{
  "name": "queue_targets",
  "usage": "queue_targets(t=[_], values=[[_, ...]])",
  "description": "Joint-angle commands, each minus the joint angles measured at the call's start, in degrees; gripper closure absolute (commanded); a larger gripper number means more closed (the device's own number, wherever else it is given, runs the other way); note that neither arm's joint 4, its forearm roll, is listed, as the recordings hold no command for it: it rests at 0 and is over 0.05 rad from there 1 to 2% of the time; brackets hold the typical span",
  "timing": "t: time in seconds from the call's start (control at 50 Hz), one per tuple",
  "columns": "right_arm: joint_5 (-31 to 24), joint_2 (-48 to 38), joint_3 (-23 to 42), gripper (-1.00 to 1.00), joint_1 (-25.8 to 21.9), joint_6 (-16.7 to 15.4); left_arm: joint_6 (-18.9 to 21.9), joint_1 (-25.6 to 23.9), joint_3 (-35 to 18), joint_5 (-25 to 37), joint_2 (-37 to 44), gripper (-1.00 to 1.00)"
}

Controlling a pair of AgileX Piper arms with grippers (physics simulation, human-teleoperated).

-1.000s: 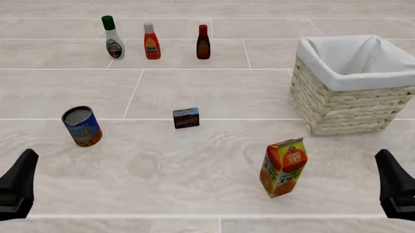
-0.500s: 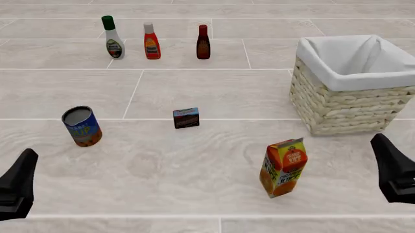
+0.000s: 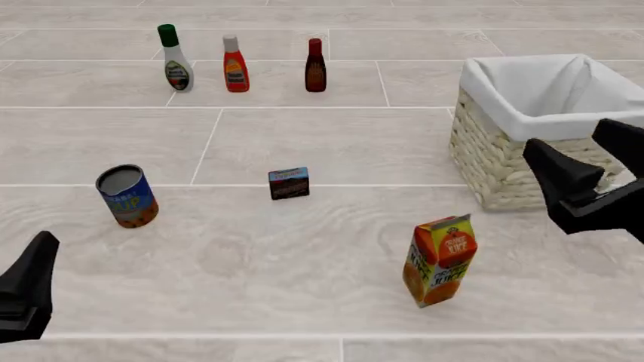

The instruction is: Pick the chocolate pudding and place it in the basket.

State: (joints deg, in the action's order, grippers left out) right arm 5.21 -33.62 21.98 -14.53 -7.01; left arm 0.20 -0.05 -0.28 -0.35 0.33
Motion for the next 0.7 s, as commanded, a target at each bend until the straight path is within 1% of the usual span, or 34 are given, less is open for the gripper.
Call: queue_targets(t=[0.02,0.04,0.06,0.16,0.2,0.22,0.4,0.42,0.48,0.6,0.62,0.66,0.7], values=[[-1.55,-9.37,7.87,-1.0,-4.72,-2.38,-0.16,0.07,0.11,0.07,0.12,-1.0],[-1.76,-10.3,8.5,-1.0,-5.3,-2.27,-0.08,0.06,0.11,0.04,0.01,-1.0],[-1.87,-11.45,9.14,-1.0,-5.6,-3.05,0.12,0.03,0.1,-0.12,-0.17,-1.0],[-3.75,-15.43,12.95,-1.0,-8.8,-2.98,0.11,0.03,0.09,-0.1,-0.18,-1.0],[-3.94,-16.45,14.19,-1.0,-8.6,-3.47,0.02,0.05,0.11,-0.02,-0.11,-1.0],[-4.3,-17.74,15.18,-1.0,-9.08,-4.2,-0.11,0.06,0.11,0.09,0.03,-1.0],[-6.88,-24.28,22.01,-1.0,-11.72,-4.99,-0.06,0.05,0.05,0.17,-0.09,-1.0],[-6.89,-24.29,22.03,-1.0,-11.72,-4.99,-0.06,0.05,0.05,0.17,-0.09,-1.0],[-8.7,-25.29,24.45,-1.0,-13.12,-3.18,0.12,0.03,0.05,-0.03,-0.21,-1.0],[-11.51,-28.14,28.46,-1.0,-14.02,-4.66,0.09,0.04,0.04,0.04,-0.22,-1.0],[-12.21,-29.07,29.29,-1.0,-14.26,-5.12,0.07,0.04,0.04,0.07,-0.22,-1.0],[-14.02,-31.31,31.25,-1.0,-14.83,-4.71,-0.06,0.06,0.03,0.28,-0.17,-1.0],[-15.14,-33.16,32.92,-1.0,-15.09,-5.41,0.09,0.05,-0.03,0.13,-0.24,-1.0]])
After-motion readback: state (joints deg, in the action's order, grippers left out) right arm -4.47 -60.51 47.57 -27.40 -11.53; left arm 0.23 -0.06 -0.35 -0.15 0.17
